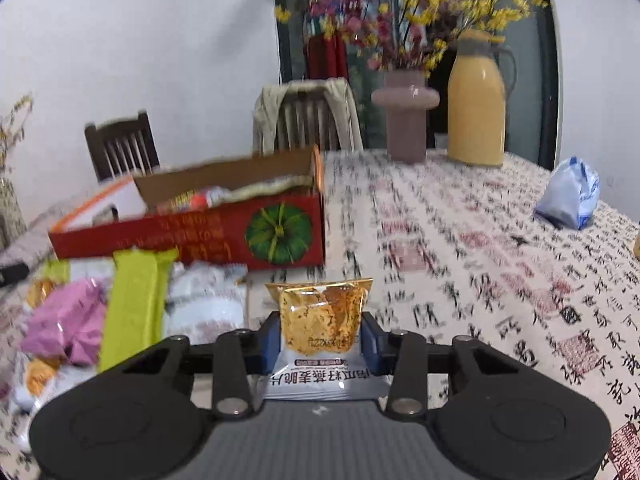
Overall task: Organize snacks
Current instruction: 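Lift the cracker packet with the right gripper while the left grasps the pink pastry pack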
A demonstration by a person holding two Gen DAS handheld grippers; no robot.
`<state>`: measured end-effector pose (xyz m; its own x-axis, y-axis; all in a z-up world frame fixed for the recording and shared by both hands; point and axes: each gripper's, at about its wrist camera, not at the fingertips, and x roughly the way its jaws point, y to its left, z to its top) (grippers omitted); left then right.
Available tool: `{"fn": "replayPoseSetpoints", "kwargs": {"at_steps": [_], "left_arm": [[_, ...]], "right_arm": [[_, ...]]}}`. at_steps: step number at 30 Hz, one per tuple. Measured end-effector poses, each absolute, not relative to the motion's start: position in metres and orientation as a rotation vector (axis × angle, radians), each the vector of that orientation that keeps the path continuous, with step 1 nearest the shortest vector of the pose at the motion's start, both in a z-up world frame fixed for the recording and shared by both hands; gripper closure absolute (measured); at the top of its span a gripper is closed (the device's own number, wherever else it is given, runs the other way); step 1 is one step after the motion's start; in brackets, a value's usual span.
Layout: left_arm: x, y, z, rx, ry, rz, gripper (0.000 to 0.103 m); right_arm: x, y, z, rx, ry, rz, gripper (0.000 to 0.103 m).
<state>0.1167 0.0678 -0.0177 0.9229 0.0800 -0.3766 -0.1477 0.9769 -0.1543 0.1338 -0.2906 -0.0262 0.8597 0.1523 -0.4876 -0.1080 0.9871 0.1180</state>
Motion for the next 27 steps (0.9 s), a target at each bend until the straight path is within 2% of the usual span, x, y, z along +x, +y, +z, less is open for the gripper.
{"fn": "replayPoseSetpoints", "kwargs": {"at_steps": [13, 27], "left_arm": [[0.120, 0.065, -0.017, -0.169, 0.398, 0.127, 0.000], [0.126, 0.034, 0.000, -0.149, 0.524, 0.024, 0.002]], "right_arm": [[0.140, -0.279, -0.036, 0.140, 0.451, 0.165, 0.063], [0.139, -0.276, -0.037, 0.130, 0.451, 0.188, 0.063]]}}
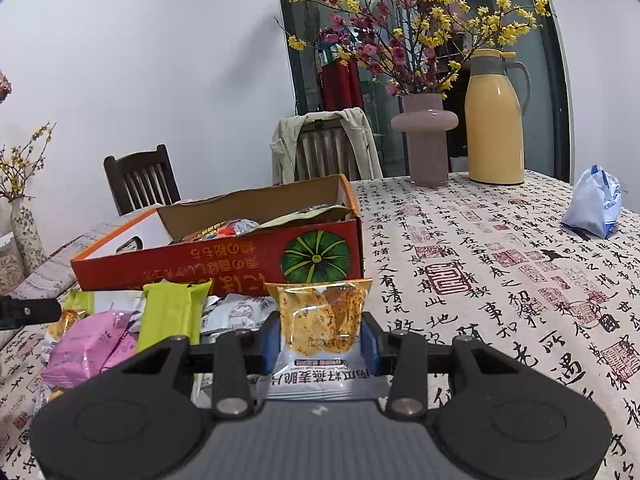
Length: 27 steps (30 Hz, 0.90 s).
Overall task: Organize snacks
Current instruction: 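Lift the cracker packet with the right gripper while the left grasps the pink pastry pack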
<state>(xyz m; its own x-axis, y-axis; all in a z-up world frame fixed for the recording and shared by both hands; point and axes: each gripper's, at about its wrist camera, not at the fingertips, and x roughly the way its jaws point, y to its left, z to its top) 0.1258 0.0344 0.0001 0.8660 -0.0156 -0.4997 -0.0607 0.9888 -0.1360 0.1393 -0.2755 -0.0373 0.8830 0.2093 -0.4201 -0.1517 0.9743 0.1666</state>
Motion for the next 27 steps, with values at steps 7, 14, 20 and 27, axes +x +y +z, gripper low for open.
{"fn": "replayPoseSetpoints", "kwargs": {"at_steps": [7, 14, 20, 27], "left_arm": [[0.147, 0.006, -0.006, -0.142, 0.640, -0.006, 0.020], [0.158, -0.001, -0.014, -0.151, 0.707, 0.015, 0.040], [0.155, -0.002, -0.010, -0.138, 0.686, 0.022, 0.040], [0.146, -0.001, 0.012, -0.082, 0.599, 0.018, 0.040]], "right_arm": [[0.137, -0.276, -0.037, 0.129, 0.444, 0.212, 0.063], [0.136, -0.277, -0.037, 0.134, 0.438, 0.232, 0.063], [0.134, -0.277, -0.037, 0.137, 0.429, 0.237, 0.063], [0.123, -0.282, -0.031, 0.151, 0.406, 0.259, 0.063]]}}
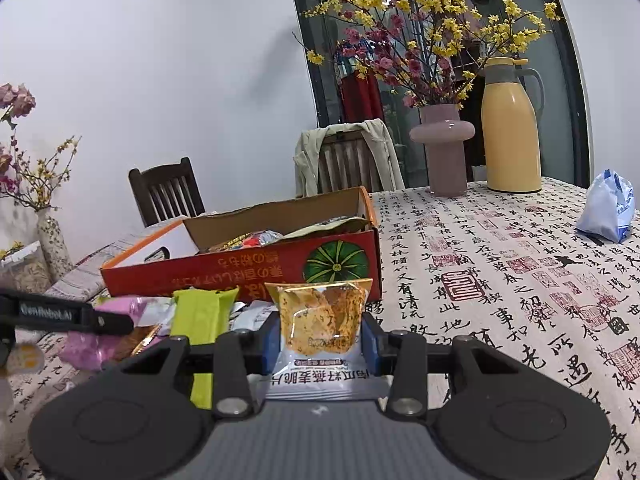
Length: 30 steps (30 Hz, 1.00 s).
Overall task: Organize snacks
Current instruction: 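Lift the cracker packet with the right gripper while the left grasps the pink pastry pack, then carry both packets over the cardboard box and open both grippers to drop them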
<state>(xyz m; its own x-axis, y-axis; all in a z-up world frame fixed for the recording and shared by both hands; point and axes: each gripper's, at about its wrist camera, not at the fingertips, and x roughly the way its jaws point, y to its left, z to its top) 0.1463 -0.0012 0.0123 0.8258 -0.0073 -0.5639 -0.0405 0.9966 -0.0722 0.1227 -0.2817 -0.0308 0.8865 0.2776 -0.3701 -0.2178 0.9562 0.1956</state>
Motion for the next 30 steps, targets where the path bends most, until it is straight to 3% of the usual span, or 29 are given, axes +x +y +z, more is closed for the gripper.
{"fn": "replayPoseSetpoints", "kwargs": {"at_steps": [17, 30], "left_arm": [[0.198, -0.006, 0.074, -0.071, 0.411, 0.036, 0.040], [0.270, 0.017, 0.047, -0.106, 0.424, 0.105, 0.040]], "right_arm": [[0.185, -0.241, 0.045, 0.073, 0.318, 0.280, 0.063], [0.274, -0.201, 0.027, 0.038, 0.358, 0.256, 0.063]]}}
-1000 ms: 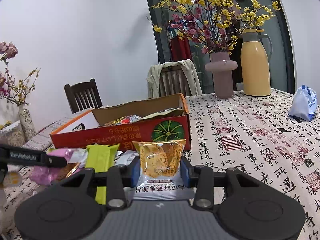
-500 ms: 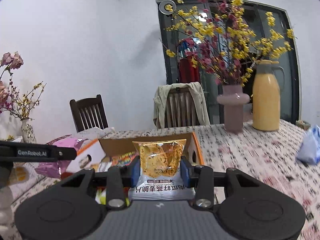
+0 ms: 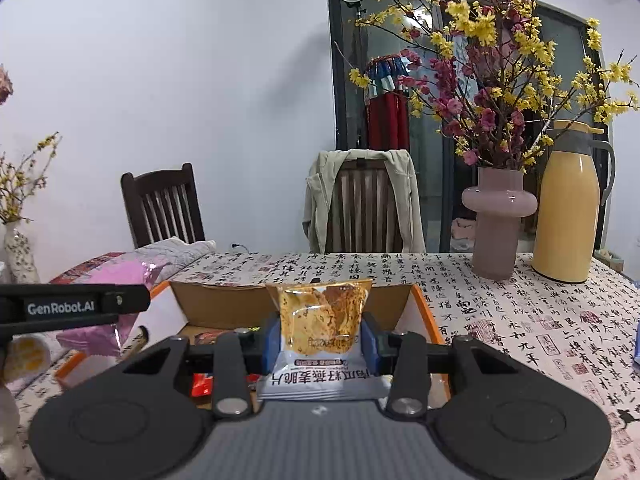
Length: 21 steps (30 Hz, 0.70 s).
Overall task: Organize snacks
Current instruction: 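Carry both packets over the cardboard box and open both grippers to drop them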
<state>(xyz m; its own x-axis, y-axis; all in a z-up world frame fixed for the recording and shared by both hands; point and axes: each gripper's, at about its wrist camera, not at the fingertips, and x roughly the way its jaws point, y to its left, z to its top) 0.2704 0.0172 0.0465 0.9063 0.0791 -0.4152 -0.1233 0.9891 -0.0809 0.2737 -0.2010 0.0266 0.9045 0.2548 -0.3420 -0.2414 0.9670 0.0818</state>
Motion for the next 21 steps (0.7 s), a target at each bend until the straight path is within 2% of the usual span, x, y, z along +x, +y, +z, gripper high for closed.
{"fn": "replayPoseSetpoints", "kwargs": {"at_steps": [5, 8, 9, 10, 11, 12, 13, 21], "left_arm": [[0.269, 0.017, 0.041, -0.095, 0.422, 0.083, 0.040], [0.265, 0.020, 0.042, -0.115, 0.409, 0.086, 0.039], [0.262, 0.021, 0.043, -0.124, 0.397, 0.090, 0.036], [0.261, 0.022, 0.044, -0.132, 0.386, 0.094, 0.022], [0.258, 0.023, 0.045, -0.142, 0.374, 0.107, 0.002], [0.256, 0.024, 0.046, -0.147, 0.362, 0.125, 0.000], [0.255, 0.024, 0.046, -0.147, 0.350, 0.133, 0.000], [0.255, 0.024, 0.048, -0.144, 0.350, 0.139, 0.000]], "right_arm": [[0.278, -0.205, 0.015, 0.058, 0.408, 0.267, 0.063], [0.275, -0.208, 0.016, 0.067, 0.406, 0.249, 0.056], [0.274, -0.209, 0.016, 0.074, 0.405, 0.244, 0.046], [0.272, -0.211, 0.017, 0.083, 0.401, 0.239, 0.029], [0.270, -0.213, 0.017, 0.094, 0.390, 0.230, 0.020], [0.268, -0.215, 0.018, 0.101, 0.378, 0.217, 0.004], [0.267, -0.218, 0.018, 0.105, 0.373, 0.210, 0.000], [0.267, -0.220, 0.021, 0.112, 0.369, 0.212, 0.000]]}}
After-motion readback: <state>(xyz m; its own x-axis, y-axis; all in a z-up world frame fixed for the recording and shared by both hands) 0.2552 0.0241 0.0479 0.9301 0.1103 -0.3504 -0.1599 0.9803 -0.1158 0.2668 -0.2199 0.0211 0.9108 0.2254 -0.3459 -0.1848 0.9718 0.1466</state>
